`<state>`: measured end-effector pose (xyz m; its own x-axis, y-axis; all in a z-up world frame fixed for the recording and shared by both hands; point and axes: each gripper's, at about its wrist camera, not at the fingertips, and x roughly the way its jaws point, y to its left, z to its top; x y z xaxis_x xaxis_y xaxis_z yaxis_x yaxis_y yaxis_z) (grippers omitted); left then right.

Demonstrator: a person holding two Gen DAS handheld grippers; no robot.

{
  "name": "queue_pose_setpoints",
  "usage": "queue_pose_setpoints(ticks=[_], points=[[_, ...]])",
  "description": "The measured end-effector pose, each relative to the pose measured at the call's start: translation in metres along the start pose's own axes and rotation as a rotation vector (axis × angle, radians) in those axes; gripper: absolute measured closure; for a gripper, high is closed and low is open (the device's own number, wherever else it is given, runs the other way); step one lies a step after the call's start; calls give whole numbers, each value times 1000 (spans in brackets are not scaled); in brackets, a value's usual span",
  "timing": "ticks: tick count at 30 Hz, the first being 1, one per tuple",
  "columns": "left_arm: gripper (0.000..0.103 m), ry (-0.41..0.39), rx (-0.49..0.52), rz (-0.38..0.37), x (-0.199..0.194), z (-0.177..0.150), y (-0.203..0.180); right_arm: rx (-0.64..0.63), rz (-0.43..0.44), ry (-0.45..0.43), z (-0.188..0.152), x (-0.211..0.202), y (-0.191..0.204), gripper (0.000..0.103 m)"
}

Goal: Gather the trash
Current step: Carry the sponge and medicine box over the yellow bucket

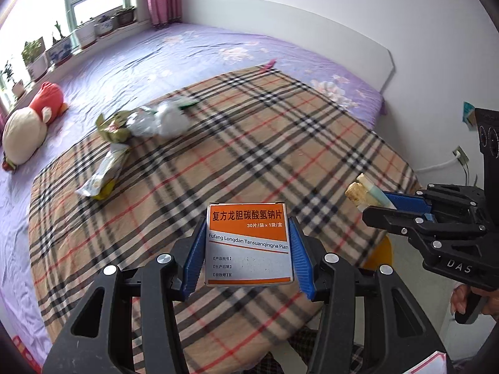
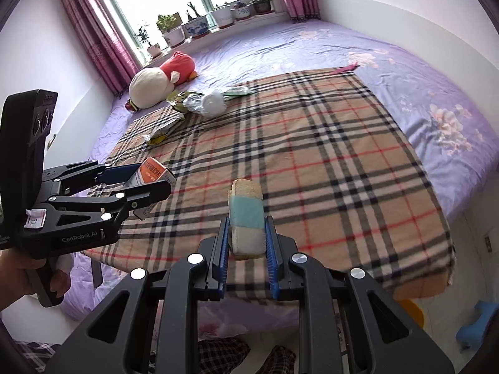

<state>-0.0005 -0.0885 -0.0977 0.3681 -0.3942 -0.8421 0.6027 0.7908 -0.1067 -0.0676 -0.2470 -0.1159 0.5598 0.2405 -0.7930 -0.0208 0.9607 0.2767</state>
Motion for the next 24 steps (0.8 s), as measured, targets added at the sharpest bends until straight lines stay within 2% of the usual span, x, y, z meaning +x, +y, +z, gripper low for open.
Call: queue_pose_setpoints(ticks=[6,13,20,24], points=[[53,9,172,-118,6,13,-70,138,-67,-32,-42,-42,-46,80],[53,47,380,-246,21,13,-157,299,-161,-43,-99,-87,-102,80],[53,111,561,-362,45,6,-240,447,-249,-43,-155,-116,-148,80],[53,162,653,-403,69,-2,-283,518,-280,-37,-182,-123,-172,80]])
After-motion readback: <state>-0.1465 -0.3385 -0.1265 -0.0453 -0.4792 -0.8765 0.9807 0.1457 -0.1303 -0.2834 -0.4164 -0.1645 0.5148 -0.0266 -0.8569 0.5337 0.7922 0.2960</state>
